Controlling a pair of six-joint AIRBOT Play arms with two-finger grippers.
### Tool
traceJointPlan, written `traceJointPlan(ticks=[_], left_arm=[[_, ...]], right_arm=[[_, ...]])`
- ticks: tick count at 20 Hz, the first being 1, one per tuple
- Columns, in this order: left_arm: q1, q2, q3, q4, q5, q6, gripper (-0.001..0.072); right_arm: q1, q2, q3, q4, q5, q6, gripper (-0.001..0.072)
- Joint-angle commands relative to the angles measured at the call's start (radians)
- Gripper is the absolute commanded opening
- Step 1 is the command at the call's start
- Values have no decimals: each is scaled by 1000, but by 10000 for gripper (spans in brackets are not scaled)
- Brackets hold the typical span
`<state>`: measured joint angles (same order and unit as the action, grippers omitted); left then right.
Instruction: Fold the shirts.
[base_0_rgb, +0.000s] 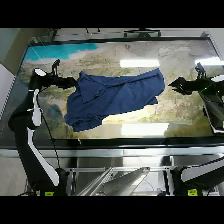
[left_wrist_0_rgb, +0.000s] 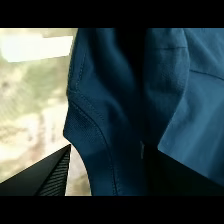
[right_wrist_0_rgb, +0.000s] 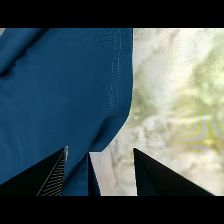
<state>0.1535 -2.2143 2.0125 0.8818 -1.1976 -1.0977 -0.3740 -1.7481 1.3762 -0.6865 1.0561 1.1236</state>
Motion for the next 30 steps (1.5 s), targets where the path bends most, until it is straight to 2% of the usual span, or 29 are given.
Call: traceJointPlan(ticks=[1, 3, 4, 6, 7, 8, 9, 13, 20, 21, 22, 23, 24, 25, 26, 27, 30], left_arm=[[-28, -8, -2, 9, 20, 5, 479], [-42, -13, -2, 11, 19, 5, 478], [-42, -12, -1, 17, 11, 5, 444], [-23, -2, -1, 17, -27, 5, 189], [-10, 1, -1, 15, -45, 5, 139], [4, 3, -1, 12, -59, 5, 37], [14, 3, -2, -2, -68, 4, 24], [29, 2, -2, -147, -94, 5, 24], [23, 2, -2, -137, -82, 13, 22], [29, 2, -2, -120, -72, 14, 85], [35, 2, -2, -98, -61, 14, 308], [37, 2, -2, -76, -54, 14, 436], [39, 2, -2, -68, -50, 13, 571], [40, 2, -2, -71, -51, 13, 557], [34, 2, -2, -72, -57, 13, 479], [20, 2, -2, -70, -57, 14, 422], [-28, 0, -2, -69, -29, 16, 421]], right_arm=[[0, -19, 3, -1, -6, -2, 465], [0, -66, 16, 6, 0, -2, 465], [0, -89, 17, 31, 0, -2, 465], [2, -127, 29, 72, 0, -2, 464], [2, -143, 43, 80, -1, -2, 464], [3, -159, 64, 83, -1, -2, 464], [8, -176, 89, 82, -1, -2, 464], [53, -277, 235, 89, -5, 26, 465], [102, -454, 516, 87, 64, 161, 464], [103, -455, 521, 89, 78, 161, 463], [103, -455, 526, 90, 97, 166, 458], [103, -455, 529, 90, 119, 168, 354], [103, -455, 534, 90, 146, 168, 208], [103, -454, 539, 90, 168, 167, 109], [104, -454, 541, 91, 177, 167, 39], [105, -453, 543, 95, 184, 167, 16], [116, -453, 543, 158, 203, 151, 16]])
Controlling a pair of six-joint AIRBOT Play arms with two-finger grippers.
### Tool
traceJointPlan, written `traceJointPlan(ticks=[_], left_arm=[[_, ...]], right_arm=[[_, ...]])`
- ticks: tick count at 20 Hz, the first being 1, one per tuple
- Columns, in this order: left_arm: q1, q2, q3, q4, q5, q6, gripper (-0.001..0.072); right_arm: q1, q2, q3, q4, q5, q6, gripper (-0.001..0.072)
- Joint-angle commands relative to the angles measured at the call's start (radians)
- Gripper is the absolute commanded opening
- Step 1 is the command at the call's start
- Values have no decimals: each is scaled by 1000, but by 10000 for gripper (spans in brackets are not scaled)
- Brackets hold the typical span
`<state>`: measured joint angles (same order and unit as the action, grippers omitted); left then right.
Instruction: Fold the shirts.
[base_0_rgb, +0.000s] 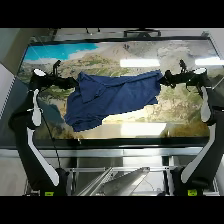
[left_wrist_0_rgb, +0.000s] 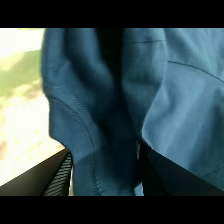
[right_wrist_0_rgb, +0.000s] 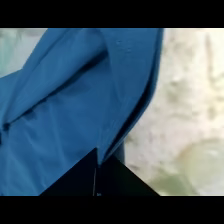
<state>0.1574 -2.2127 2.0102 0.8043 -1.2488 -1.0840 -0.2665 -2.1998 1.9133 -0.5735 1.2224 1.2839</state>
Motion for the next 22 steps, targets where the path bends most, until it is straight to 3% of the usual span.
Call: traceJointPlan(ticks=[1, 2, 3, 8, 11, 16, 22], left_arm=[[-44, 3, 1, 36, 39, -1, 414], [-44, 3, 1, 52, 44, -2, 266], [-43, 3, 1, 50, 32, -2, 21], [21, 62, 2, 46, -95, -75, 12], [60, 172, 1, -63, -170, -70, 12], [84, 452, 1, -287, -248, -14, 12], [152, 891, 1, -596, -287, 31, 12]], right_arm=[[16, -2, 6, 65, 51, -18, 16], [22, -2, 6, 79, 63, -20, 15], [28, -1, 6, 87, 78, -19, 15], [45, 56, 7, 107, 214, -27, 15], [44, 179, 7, 107, 254, -43, 14], [43, 546, 7, 108, 225, -111, 15], [-21, 1095, 7, 91, 63, -193, 14]])
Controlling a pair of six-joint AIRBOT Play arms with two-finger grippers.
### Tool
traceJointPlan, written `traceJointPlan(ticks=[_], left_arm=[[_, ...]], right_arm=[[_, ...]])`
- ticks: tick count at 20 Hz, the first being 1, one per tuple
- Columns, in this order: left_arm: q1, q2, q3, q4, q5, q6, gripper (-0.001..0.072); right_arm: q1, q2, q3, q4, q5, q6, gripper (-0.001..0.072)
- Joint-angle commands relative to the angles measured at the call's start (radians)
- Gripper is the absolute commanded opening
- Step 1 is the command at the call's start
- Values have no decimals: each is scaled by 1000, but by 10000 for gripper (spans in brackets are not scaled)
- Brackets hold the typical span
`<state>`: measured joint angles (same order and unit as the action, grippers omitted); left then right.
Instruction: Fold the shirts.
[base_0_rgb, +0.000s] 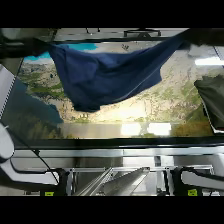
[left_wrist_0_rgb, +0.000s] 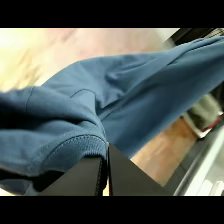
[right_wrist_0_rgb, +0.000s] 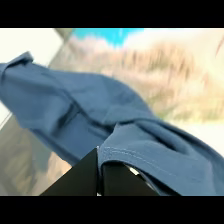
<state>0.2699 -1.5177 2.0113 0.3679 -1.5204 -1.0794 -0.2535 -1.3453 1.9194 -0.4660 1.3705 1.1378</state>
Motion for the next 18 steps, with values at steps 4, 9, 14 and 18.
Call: traceJointPlan(ticks=[4, 9, 14, 18], left_arm=[[206, 475, -1, -137, 69, 54, 20], [315, 534, -127, -100, 90, 74, 20], [74, 319, -413, 20, 107, 193, 20], [-82, 28, -513, 352, 304, 200, 21]], right_arm=[[-117, 481, 1, -169, -148, -47, 14], [-86, 402, -50, -143, -73, -47, 14], [69, 133, -236, -224, -69, -53, 15], [126, -145, -416, -340, -264, -49, 15]])
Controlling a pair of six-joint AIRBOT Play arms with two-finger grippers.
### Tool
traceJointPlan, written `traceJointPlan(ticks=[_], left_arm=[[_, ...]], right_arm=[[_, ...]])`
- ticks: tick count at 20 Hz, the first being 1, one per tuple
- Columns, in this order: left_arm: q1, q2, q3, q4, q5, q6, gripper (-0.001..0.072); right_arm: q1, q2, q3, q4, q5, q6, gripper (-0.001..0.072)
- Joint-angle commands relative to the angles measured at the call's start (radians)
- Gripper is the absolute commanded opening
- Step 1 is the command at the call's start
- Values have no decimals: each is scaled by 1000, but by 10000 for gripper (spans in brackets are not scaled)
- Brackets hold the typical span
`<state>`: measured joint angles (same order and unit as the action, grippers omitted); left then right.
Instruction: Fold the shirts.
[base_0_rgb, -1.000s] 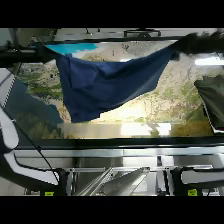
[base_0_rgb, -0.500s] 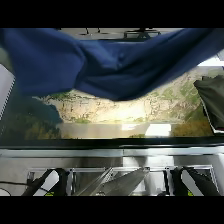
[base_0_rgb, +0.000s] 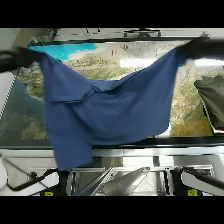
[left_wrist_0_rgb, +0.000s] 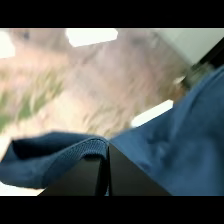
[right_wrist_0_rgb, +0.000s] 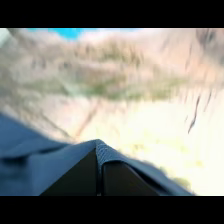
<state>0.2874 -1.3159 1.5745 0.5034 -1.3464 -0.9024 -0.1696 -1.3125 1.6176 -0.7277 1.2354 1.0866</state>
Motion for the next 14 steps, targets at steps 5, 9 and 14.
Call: traceJointPlan(ticks=[5, 9, 14], left_arm=[[-59, -463, 93, 291, 146, -87, 437], [77, -515, 258, 292, -84, -257, 710], [156, -451, 37, 351, -299, -311, 691]], right_arm=[[6, -471, -115, -18, -318, 95, 498], [-83, -413, -115, -9, -157, 91, 505], [-187, -336, -178, -94, 209, 92, 496]])
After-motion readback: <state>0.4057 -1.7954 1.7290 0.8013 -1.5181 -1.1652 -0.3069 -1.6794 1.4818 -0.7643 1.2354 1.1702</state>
